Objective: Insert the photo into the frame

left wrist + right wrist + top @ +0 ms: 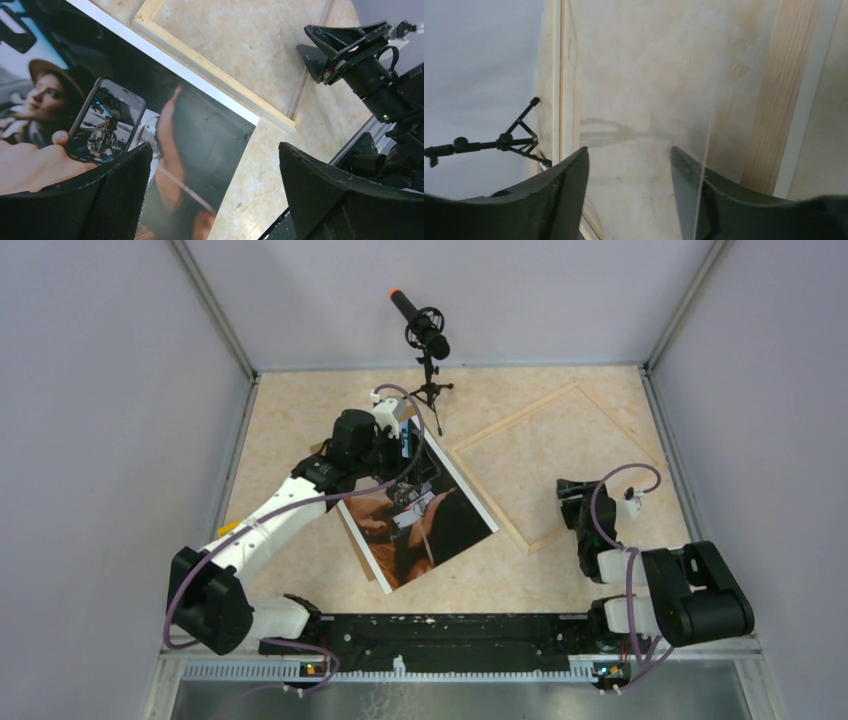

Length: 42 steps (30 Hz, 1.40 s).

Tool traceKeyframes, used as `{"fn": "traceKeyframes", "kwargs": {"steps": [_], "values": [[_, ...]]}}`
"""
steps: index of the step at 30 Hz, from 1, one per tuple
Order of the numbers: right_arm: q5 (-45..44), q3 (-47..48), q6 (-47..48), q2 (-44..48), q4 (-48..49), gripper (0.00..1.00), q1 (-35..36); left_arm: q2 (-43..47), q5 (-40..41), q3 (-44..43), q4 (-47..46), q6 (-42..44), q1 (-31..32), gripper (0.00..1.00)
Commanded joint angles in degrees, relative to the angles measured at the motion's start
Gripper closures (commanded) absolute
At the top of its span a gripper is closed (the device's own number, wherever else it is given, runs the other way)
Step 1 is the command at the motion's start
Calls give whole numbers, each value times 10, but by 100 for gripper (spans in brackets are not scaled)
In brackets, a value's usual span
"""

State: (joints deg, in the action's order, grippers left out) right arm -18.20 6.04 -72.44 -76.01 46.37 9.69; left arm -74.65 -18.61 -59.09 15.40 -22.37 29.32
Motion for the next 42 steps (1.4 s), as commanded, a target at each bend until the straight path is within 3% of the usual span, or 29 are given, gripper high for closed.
{"fn": "traceKeyframes", "kwargs": {"steps": [1, 4, 8, 17, 25, 30, 42], "values": [[45, 66, 72, 36, -216, 34, 6, -4, -3, 3, -26, 4, 2, 1], [48, 135, 120, 44, -379, 14, 5, -6, -5, 2, -26, 4, 1, 1], [67, 212, 173, 18, -543, 1, -3, -7, -2, 0, -24, 5, 1, 1], [133, 293, 249, 16, -710, 1, -4, -12, 0, -1, -22, 7, 0, 1], [223, 327, 332, 23, -778, 1, -4, -11, -7, -2, -20, 6, -4, 1], [198, 345, 358, 53, -841, 1, -4, -8, -2, -2, -20, 7, -4, 1], [200, 340, 318, 115, -913, 1, -7, -9, -4, -3, -19, 7, -6, 1]]}}
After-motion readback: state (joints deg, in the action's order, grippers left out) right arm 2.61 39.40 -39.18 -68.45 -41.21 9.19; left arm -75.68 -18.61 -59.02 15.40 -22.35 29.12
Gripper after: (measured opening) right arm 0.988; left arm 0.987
